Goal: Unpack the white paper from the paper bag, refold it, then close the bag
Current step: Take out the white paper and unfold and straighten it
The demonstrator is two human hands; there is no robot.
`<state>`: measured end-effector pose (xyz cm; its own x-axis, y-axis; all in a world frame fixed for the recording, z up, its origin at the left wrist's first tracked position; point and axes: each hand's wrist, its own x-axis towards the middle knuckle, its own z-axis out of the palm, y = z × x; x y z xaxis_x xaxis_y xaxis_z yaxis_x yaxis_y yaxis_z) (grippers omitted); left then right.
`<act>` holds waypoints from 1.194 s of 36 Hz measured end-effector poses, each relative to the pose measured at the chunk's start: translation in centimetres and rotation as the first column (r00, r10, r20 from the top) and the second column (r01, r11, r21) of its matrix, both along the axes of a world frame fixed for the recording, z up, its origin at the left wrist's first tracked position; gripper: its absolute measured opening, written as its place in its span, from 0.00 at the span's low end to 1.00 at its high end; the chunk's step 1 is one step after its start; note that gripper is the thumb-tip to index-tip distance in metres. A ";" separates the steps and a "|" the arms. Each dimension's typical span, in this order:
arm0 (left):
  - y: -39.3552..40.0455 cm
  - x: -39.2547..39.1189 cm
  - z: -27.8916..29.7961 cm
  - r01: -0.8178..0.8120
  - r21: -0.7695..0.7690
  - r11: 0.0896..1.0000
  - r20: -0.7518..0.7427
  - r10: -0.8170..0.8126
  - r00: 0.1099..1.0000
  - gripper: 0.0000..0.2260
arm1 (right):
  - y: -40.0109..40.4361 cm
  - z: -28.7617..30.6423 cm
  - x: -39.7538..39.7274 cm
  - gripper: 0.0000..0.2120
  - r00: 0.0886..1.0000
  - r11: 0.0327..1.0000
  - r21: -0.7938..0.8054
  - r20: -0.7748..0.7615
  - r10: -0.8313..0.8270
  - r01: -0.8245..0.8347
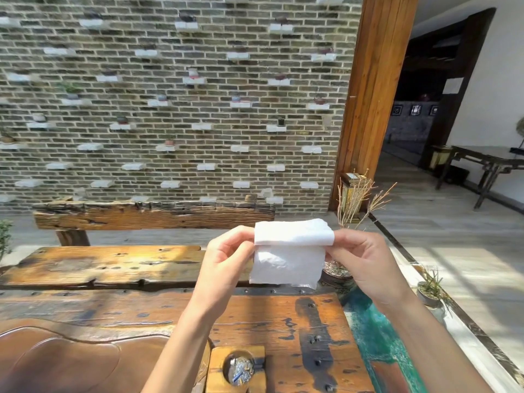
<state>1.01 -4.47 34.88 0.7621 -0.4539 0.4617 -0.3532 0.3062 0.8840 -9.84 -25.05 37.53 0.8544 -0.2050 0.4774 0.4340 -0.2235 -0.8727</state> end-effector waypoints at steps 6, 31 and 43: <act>-0.2 0.0 0.0 -0.052 -0.009 0.999 0.059 0.052 0.997 0.10 | -0.3 -0.3 0.1 0.26 1.000 0.998 -0.062 0.019 -0.025 0.026; -0.7 -0.2 0.8 -0.031 -0.071 0.997 -0.010 0.030 0.999 0.09 | 1.0 -1.3 1.0 0.03 0.989 0.986 0.087 -0.040 -0.141 0.144; -1.9 -1.0 0.0 0.002 0.010 1.000 -0.038 -0.001 0.999 0.07 | 0.8 -1.1 0.9 0.06 0.985 0.985 0.052 0.043 -0.165 0.163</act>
<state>0.00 -6.33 34.92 0.7781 -0.4595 0.4283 -0.3192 0.2979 0.8996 -8.93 -24.27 36.44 0.7841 -0.3644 0.5024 0.4358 -0.2531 -0.8637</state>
